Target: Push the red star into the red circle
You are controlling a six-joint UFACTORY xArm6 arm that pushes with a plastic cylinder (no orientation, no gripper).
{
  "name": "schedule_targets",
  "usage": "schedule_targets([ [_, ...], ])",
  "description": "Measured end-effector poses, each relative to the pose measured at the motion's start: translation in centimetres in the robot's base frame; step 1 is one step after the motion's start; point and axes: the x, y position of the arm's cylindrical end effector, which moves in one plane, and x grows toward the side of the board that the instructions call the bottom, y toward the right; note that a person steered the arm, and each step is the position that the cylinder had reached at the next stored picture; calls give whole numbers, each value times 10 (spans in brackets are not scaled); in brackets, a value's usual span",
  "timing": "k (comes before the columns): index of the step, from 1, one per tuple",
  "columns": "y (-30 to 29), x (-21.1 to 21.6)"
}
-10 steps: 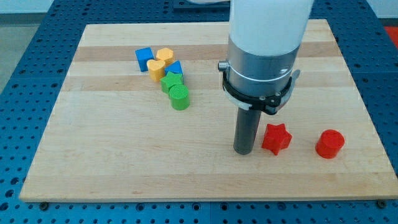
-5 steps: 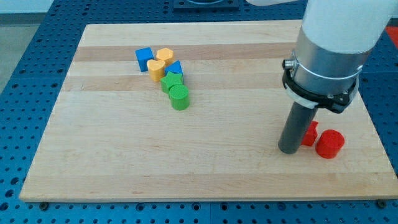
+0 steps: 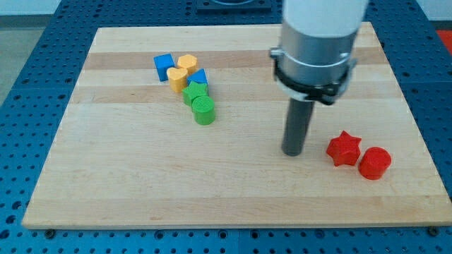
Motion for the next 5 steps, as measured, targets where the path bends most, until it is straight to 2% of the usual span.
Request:
schedule_targets([
  [1, 35, -2],
  [3, 28, -2],
  [5, -63, 3],
])
